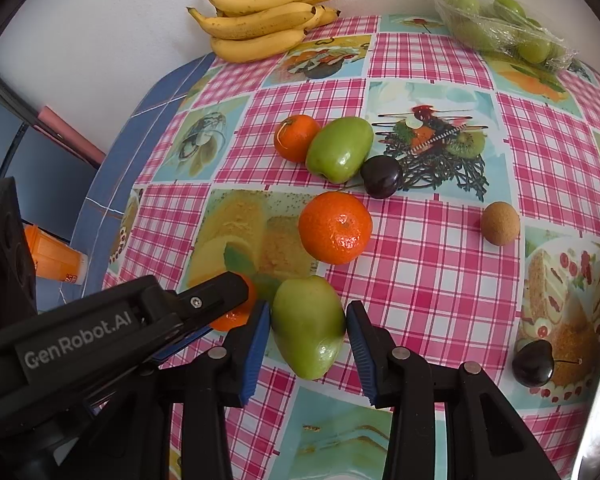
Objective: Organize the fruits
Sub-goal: 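Grasp the green pear with the right tool while the left tool holds the orange, then lift the pear and orange toward the steel bowl with both tools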
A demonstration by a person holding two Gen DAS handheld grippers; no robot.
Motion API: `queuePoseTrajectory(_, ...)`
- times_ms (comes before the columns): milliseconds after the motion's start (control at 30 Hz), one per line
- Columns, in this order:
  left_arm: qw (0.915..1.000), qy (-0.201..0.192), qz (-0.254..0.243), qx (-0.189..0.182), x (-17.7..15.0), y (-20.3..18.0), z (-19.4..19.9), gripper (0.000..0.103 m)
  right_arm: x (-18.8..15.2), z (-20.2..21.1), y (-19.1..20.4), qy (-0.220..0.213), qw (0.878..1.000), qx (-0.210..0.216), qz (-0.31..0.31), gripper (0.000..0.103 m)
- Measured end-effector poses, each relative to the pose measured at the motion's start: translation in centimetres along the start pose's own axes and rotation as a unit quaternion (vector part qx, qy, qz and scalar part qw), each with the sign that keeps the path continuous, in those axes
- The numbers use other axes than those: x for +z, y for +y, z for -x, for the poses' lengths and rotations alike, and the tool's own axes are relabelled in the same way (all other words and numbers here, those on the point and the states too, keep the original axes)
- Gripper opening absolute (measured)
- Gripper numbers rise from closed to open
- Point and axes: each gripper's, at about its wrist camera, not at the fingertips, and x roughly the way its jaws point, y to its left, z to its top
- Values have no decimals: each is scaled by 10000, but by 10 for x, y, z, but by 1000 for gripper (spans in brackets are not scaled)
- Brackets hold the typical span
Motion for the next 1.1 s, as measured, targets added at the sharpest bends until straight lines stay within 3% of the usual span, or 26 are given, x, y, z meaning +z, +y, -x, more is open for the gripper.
queuePoseTrajectory(300,10000,4,-19,14,-1,-1,0,37,-2,-2,-2,100,9998,122,-98,43)
queuePoseTrajectory(567,10000,-31,8,-7,0,1,3,37,-3,3,-4,78,9999,-54,-108,42)
queuePoseTrajectory(1100,9996,-106,-237,-109,-2,-15,11,37,-1,40,-42,-117,9977,-230,-625,42)
